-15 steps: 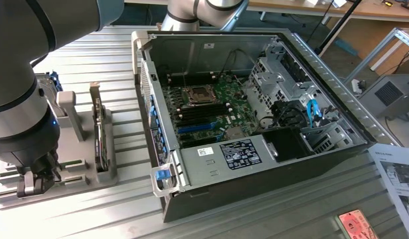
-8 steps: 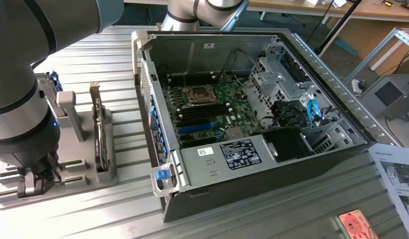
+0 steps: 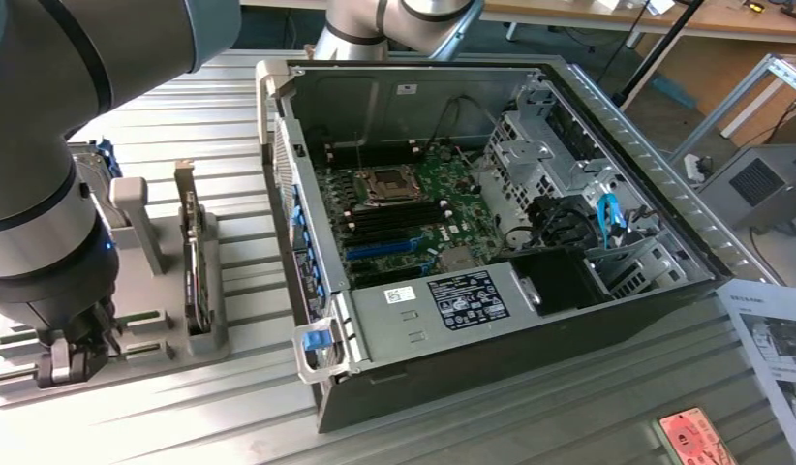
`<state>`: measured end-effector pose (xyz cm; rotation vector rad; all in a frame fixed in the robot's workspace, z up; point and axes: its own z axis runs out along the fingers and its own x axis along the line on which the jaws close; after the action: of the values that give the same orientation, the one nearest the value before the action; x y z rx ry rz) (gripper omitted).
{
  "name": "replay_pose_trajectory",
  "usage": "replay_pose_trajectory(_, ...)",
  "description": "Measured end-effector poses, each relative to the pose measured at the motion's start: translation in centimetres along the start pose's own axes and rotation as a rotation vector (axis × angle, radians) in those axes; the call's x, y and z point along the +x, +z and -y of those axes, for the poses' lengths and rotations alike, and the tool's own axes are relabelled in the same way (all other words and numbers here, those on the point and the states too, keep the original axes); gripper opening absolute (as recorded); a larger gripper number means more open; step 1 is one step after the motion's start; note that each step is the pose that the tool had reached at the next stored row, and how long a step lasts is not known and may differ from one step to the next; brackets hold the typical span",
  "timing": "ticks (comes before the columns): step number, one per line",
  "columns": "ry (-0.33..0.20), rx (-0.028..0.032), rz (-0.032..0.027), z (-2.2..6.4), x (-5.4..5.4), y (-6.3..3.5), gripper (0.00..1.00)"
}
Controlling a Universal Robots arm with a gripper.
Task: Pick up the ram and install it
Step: 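Pick up the ram and move it above insertion slot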
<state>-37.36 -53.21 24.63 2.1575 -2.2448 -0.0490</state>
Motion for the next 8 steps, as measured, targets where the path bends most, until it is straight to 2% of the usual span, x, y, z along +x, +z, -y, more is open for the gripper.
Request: replay_pose_trajectory(8, 0.000, 0.0000, 0.0000, -0.01, 0.00, 0.33, 0.24)
